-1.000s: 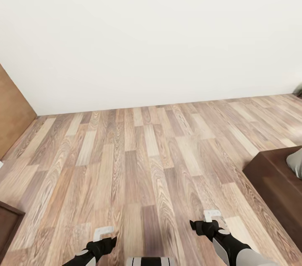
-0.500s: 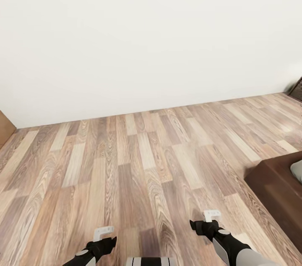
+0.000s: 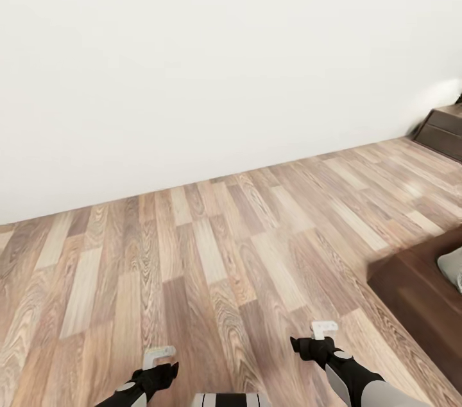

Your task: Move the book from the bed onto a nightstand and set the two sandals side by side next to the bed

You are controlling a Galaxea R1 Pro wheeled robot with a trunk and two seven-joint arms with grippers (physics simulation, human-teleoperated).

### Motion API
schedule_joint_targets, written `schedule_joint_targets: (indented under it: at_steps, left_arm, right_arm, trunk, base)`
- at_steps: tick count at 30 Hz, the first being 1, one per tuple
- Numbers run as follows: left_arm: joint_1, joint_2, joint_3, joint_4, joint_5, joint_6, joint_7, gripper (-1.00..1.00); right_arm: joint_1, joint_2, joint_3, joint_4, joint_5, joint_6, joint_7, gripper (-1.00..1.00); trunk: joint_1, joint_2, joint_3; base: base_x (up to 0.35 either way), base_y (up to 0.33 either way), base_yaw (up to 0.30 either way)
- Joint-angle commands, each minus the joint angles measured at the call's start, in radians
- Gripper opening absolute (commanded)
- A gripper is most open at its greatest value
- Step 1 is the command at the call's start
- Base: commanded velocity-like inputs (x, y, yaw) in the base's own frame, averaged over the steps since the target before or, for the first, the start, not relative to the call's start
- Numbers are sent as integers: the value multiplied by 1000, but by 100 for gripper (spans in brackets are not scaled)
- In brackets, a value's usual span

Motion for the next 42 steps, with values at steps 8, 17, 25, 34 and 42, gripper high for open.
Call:
schedule_joint_targets:
  at_steps: [8, 17, 25, 34, 42]
  left_arm:
    - [0, 1, -2, 1, 10, -3, -4, 100]
    - [0, 1, -2, 1, 10, -3, -4, 100]
    - [0, 1, -2, 1, 10, -3, -4, 100]
    - [0, 0, -2, 1, 10, -3, -4, 100]
    - [0, 1, -2, 1, 10, -3, -4, 100]
  right_arm:
    - [-1, 0, 5, 1, -5, -5, 3, 100]
    - [-1, 0, 5, 2, -5, -5, 2, 100]
    - [-1, 0, 5, 2, -5, -5, 3, 100]
    - [-1, 0, 5, 1, -4, -5, 2, 100]
    - [-1, 0, 5, 1, -4, -5, 2, 100]
  trunk:
    - [0, 0, -1]
    - [0, 0, -1]
    - [0, 0, -1]
    - [0, 0, -1]
    - [0, 0, -1]
  base:
    - [333, 100, -273]
    - [333, 104, -273]
    - [332, 134, -273]
    - [319, 177, -273]
    - [313, 152, -273]
